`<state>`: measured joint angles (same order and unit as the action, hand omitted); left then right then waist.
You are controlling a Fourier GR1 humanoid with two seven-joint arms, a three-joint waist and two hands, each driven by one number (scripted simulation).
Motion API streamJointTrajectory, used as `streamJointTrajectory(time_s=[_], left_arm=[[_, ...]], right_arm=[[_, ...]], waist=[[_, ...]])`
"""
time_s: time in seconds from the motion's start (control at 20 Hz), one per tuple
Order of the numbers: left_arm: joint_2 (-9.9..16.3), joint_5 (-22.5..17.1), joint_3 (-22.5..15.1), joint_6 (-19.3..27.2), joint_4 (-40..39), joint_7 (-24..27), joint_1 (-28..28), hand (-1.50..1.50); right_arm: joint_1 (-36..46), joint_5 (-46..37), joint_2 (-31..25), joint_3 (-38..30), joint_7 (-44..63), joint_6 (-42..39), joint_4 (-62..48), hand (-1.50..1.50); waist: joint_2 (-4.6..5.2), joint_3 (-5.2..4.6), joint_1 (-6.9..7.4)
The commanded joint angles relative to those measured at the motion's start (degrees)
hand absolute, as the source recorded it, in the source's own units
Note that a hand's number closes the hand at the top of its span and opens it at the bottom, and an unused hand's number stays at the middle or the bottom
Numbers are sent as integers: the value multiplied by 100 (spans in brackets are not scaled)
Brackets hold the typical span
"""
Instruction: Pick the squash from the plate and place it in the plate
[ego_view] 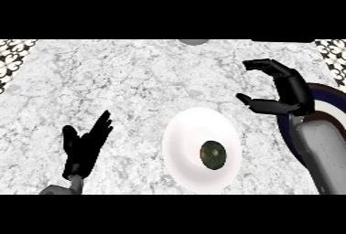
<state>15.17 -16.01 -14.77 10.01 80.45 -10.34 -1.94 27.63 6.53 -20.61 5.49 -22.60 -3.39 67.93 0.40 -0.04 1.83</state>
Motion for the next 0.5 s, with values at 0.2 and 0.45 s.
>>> streamJointTrajectory(time_s=[0.2,0.45], left_arm=[[-249,92,188,79,-107,-39,4,0],[-136,77,178,37,72,-60,231,0]], right_arm=[[555,-344,-400,-264,-1575,-1150,-1595,-150],[530,-1178,-1101,638,-446,-1465,-516,-150]], waist=[[-19,7,-114],[-61,-8,-172]])
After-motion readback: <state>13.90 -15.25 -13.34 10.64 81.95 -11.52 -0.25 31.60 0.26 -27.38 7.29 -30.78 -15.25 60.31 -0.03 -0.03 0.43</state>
